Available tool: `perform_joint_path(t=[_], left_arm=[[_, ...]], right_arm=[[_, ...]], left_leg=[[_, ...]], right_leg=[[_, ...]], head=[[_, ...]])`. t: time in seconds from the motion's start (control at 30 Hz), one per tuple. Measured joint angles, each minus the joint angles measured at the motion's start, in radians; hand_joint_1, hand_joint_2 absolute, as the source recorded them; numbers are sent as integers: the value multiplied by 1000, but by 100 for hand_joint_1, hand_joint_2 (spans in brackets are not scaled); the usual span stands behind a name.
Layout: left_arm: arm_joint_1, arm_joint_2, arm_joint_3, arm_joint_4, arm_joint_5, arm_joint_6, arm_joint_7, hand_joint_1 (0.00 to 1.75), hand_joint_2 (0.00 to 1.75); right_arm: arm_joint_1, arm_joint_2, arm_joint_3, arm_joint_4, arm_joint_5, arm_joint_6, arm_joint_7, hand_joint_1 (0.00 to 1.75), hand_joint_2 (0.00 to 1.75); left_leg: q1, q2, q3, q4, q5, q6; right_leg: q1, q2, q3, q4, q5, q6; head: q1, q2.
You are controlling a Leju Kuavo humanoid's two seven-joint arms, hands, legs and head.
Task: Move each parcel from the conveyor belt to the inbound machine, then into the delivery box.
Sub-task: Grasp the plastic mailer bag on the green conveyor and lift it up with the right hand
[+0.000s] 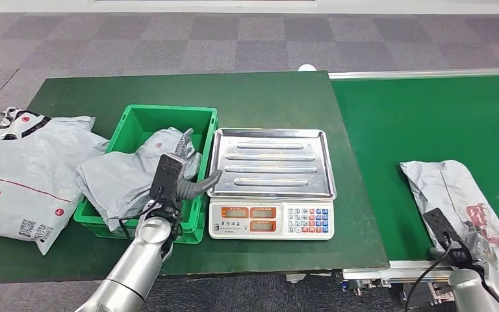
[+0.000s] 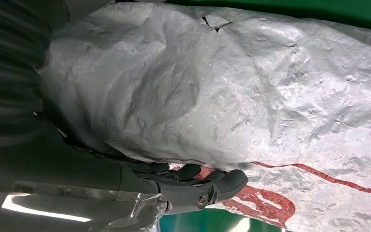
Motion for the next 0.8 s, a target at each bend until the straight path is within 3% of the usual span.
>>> perform_joint_path(t=[0.2, 0.3, 0.33, 0.43, 0.47, 0.8], left_arm=[[0, 0, 0, 0, 0, -2, 1, 0, 175], [0, 1, 0, 0, -1, -6, 2, 0, 175], [0, 1, 0, 0, -1, -7, 2, 0, 175], [-1, 1, 0, 1, -2, -8, 0, 0, 175], [-2, 1, 0, 2, -3, -10, -1, 0, 175], [-9, -21, 0, 6, -49, -24, 28, 0, 175]], right_arm=[[1, 1, -2, -1, -16, 14, -11, 0, 175], [4, 1, -11, -1, -77, 72, -60, 0, 175], [5, 2, -16, -1, -107, 100, -83, 36, 175], [10, 6, -30, -1, -187, 167, -135, 167, 175], [13, 7, -35, -4, -202, 176, -143, 175, 175], [85, 67, -41, -176, -120, 150, -79, 175, 175]], left_leg=[[0, 0, 1, 0, 0, 0], [0, 0, 1, 0, 0, 1], [0, 0, 1, 0, 0, 1], [0, 0, 1, 0, 0, 1], [0, 0, 1, 0, 0, 1], [1, 1, 1, 0, -1, 0]], right_leg=[[0, -1, 1, -1, 0, 0], [0, 0, 2, -1, 0, 1], [0, 0, 2, -1, 0, 1], [0, 0, 1, -1, 0, 1], [0, 0, 1, -1, 0, 1], [1, 1, 1, -1, 0, 0]], head=[[0, 0], [0, 0], [0, 0], [0, 0], [0, 0], [0, 0]])
